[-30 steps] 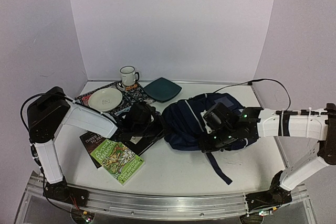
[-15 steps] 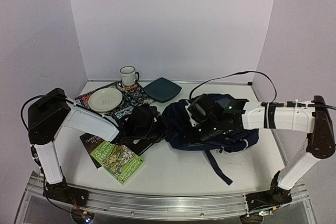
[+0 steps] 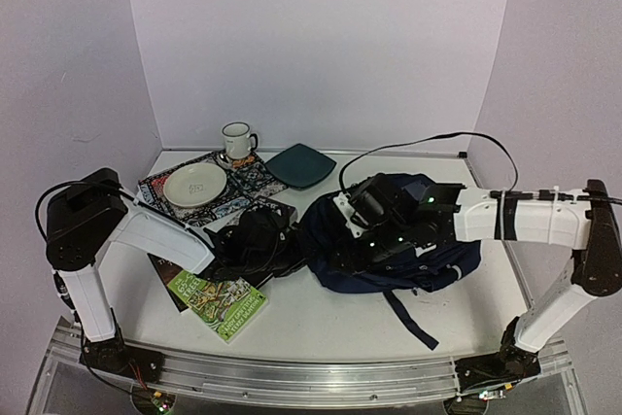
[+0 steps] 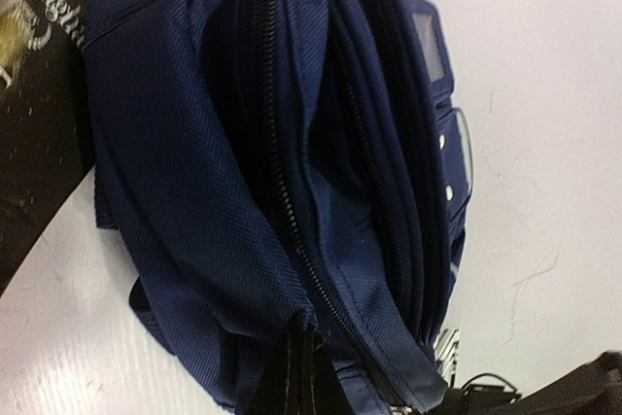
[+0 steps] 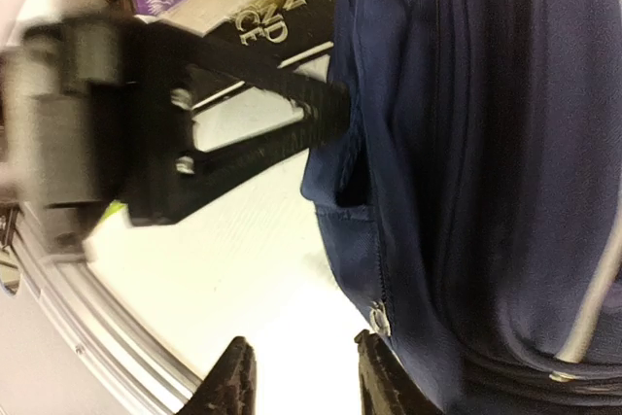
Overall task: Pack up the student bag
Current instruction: Unzip the largest pocket of the student bag, then hold the largest pocket of the student bag.
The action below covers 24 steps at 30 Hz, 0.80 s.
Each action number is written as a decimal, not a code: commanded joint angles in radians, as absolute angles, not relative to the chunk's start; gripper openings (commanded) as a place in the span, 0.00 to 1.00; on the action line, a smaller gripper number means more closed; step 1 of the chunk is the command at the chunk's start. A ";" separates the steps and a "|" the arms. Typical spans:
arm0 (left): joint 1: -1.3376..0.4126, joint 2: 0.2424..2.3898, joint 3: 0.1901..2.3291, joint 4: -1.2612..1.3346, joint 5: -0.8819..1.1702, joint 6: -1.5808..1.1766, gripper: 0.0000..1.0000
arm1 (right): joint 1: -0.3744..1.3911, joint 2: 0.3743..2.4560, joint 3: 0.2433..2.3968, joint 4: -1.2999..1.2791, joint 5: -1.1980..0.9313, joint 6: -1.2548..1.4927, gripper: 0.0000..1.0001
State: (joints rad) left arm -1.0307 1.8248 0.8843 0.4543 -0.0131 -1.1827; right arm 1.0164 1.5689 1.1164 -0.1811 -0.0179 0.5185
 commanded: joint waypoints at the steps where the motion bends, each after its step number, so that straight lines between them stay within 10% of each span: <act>1: -1.037 1.784 0.882 0.532 0.016 -1.130 0.00 | 1.017 1.462 1.084 -0.254 0.000 0.338 0.45; 15: -1.035 1.794 0.900 0.531 0.058 -1.088 0.00 | 1.017 1.511 0.976 -0.291 0.191 0.010 0.57; 24: -1.035 1.786 0.898 0.531 0.078 -1.051 0.01 | 1.016 1.582 0.978 -0.221 0.242 -0.043 0.27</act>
State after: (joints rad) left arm -1.0327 1.8248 0.8742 0.4538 0.0402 -1.0940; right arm 1.0166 1.5613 0.9760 -0.2285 0.1881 0.0001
